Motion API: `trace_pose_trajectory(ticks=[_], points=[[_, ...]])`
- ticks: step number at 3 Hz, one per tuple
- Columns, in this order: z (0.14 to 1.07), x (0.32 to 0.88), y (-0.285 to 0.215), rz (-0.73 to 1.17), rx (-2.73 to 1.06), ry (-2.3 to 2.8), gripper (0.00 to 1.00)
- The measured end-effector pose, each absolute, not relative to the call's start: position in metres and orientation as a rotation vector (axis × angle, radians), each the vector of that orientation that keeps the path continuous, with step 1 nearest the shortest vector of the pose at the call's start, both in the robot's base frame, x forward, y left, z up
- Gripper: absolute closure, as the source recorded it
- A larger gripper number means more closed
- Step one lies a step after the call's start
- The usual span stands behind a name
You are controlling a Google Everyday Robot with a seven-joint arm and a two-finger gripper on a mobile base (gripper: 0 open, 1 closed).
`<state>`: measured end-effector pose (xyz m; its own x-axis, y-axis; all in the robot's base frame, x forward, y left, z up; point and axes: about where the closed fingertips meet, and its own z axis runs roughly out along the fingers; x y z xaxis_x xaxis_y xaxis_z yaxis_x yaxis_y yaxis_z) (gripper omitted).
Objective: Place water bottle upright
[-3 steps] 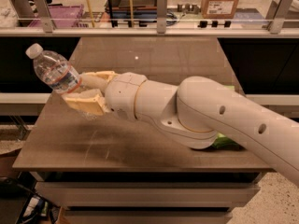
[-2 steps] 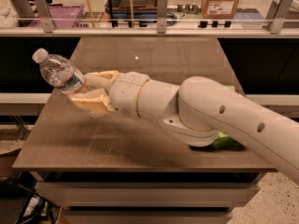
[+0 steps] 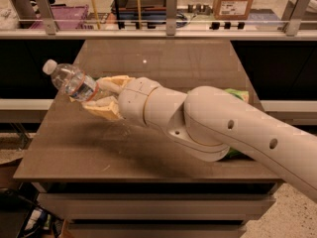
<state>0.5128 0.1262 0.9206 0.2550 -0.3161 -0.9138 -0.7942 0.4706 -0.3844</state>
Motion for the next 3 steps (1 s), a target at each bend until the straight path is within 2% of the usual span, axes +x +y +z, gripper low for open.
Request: trace_pose_trajectory(ticks=[1, 3], points=[[0.918, 0.521, 0.123, 0.387, -1.083, 1.287, 1.0], [0.916, 0.509, 0.129, 0.557, -1.028, 1.163, 1.0]])
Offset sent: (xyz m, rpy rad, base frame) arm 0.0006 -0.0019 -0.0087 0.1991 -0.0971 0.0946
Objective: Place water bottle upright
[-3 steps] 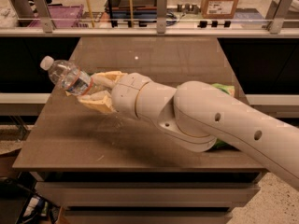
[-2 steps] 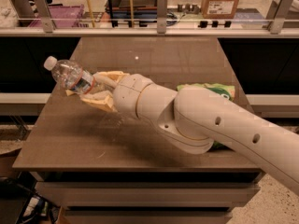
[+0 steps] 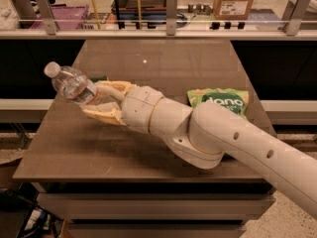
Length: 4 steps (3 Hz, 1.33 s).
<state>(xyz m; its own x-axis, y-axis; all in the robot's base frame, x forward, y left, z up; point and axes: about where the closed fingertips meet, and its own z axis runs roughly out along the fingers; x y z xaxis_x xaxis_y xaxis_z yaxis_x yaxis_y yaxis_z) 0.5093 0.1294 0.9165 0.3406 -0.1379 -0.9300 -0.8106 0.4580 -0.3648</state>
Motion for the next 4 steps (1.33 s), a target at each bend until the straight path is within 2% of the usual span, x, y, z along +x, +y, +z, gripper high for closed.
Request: trace_pose_trajectory(ticks=[1, 4], points=[[0.9157, 0.5087, 0.1305, 0.566, -1.027, 1.161, 0.84], [0.9176, 0.5064, 0.1351, 0.57, -1.034, 1.155, 0.13]])
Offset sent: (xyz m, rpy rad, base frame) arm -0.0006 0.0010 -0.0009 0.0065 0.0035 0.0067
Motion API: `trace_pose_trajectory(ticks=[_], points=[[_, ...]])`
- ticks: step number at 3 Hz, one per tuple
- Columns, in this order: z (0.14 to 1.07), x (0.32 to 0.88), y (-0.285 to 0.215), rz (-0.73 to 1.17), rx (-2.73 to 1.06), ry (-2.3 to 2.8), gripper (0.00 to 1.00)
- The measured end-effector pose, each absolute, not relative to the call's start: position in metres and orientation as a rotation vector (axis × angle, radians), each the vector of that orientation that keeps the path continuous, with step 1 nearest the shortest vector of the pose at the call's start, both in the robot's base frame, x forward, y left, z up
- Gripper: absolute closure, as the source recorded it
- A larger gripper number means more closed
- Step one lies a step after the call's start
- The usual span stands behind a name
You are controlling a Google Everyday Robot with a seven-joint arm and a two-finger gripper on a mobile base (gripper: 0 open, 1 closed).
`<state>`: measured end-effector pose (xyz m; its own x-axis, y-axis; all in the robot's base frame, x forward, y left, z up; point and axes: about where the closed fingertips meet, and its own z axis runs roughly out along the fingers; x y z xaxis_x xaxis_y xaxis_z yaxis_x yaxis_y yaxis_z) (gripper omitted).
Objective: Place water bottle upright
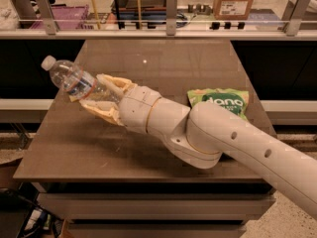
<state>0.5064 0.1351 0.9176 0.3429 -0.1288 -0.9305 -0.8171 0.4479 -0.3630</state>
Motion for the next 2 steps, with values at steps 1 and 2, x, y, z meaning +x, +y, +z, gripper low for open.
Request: trace_pose_trajectory(ticks=[1, 2], points=[[0.9183, 0.5057, 0.1366, 0.571, -1.036, 1.153, 0.0], [0.9183, 0.5056, 0.1367, 0.572, -1.036, 1.153, 0.0]])
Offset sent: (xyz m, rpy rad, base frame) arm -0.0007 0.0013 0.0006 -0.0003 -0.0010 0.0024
